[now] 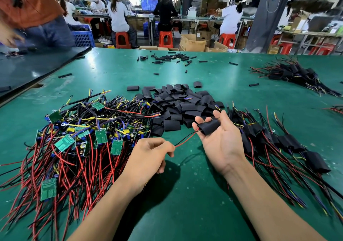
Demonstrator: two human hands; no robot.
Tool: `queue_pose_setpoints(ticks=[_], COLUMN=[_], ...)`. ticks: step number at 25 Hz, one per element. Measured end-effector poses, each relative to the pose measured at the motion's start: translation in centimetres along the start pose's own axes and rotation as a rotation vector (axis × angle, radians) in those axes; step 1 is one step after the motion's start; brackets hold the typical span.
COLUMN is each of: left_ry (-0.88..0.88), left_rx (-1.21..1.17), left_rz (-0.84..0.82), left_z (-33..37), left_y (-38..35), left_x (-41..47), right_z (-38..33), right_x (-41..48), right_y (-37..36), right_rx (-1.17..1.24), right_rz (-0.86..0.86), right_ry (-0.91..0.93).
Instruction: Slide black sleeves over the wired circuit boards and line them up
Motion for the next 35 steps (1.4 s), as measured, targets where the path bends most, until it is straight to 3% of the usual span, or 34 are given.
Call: queue_pose_setpoints(ticks=[12, 20, 27, 32, 35], left_ry=[-0.005, -0.083, -0.070, -0.003, -0.004], left_rx=[0.079, 0.115, -0.122, -0.296, -0.341], left_rz=[0.058, 0.039, -0.022, -0.005, -0.009], left_z=[0.1, 0.4, 0.7, 0.7, 0.6], left_y=[0.2, -0.2, -1.9, -1.9, -1.4], left_x=[0.0, -0.2, -0.5, -0.1, -0.1], right_z=[-0.4, 0.7, 2.7, 3.9, 3.7], right_x=[-0.1, -0.7, -1.4, -2.1, -1.9], right_y=[0.1, -0.8, -1.3, -1.4, -1.3], right_rx=[0.044, -0.147, -0.204, -0.396, -0.393], right_rz=[-0.020, -0.016, -0.088, -0.187, -0.151], right_ry=[-0.111, 0.038, -0.039, -0.130, -0.097])
Point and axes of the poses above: each hand's wrist, its own x-axis towards the middle knuckle, its own y-axis out of the back of the hand, z = x × y, the point moved 1 cm from there along x, towards the middle knuckle, and after that the axes turned 9 degrees about -y, right-handed, at the moved point
